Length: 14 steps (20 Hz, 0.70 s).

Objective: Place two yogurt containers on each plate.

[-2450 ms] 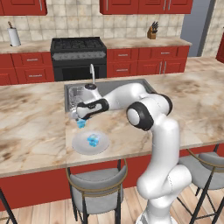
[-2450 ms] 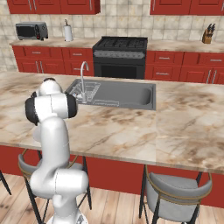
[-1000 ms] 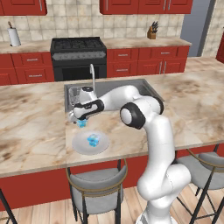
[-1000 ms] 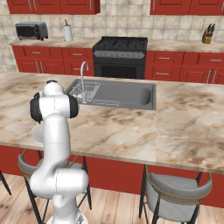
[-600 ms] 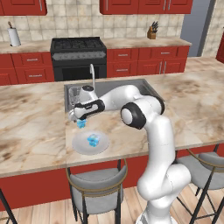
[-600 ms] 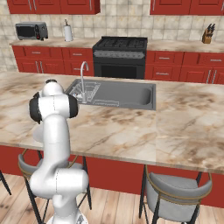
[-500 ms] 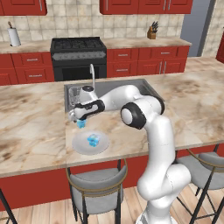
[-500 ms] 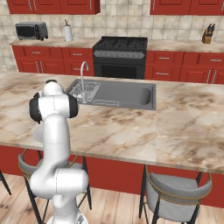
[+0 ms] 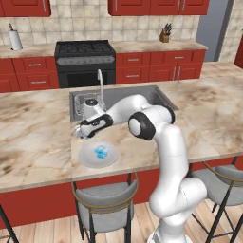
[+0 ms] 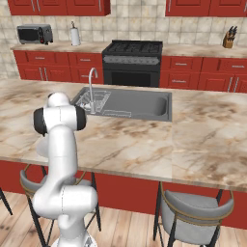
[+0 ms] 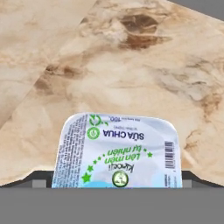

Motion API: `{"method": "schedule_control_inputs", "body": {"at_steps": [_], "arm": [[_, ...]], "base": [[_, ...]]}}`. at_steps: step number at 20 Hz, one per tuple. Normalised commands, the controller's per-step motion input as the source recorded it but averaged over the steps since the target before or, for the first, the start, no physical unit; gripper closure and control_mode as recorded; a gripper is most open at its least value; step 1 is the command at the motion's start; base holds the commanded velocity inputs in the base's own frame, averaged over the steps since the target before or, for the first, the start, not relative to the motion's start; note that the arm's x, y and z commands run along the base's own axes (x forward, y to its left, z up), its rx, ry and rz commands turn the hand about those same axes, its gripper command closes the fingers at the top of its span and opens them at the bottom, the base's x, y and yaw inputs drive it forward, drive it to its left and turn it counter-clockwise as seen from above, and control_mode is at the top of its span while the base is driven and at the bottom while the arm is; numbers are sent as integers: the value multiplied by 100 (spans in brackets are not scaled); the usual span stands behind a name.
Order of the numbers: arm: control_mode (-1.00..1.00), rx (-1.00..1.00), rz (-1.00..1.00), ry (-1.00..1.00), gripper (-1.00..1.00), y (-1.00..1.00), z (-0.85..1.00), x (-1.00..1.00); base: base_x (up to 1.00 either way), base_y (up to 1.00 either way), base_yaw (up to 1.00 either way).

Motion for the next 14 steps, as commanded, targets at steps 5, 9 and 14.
{"method": "schedule_control_inputs", "body": {"at_steps": [5,9,14], "arm": [[-100,0,0,0,100,11,-13,0],[-100,0,0,0,100,0,4,-4],[-100,0,0,-3,100,0,36,-67]], "base": [[0,0,0],[0,0,0],[0,0,0]]}}
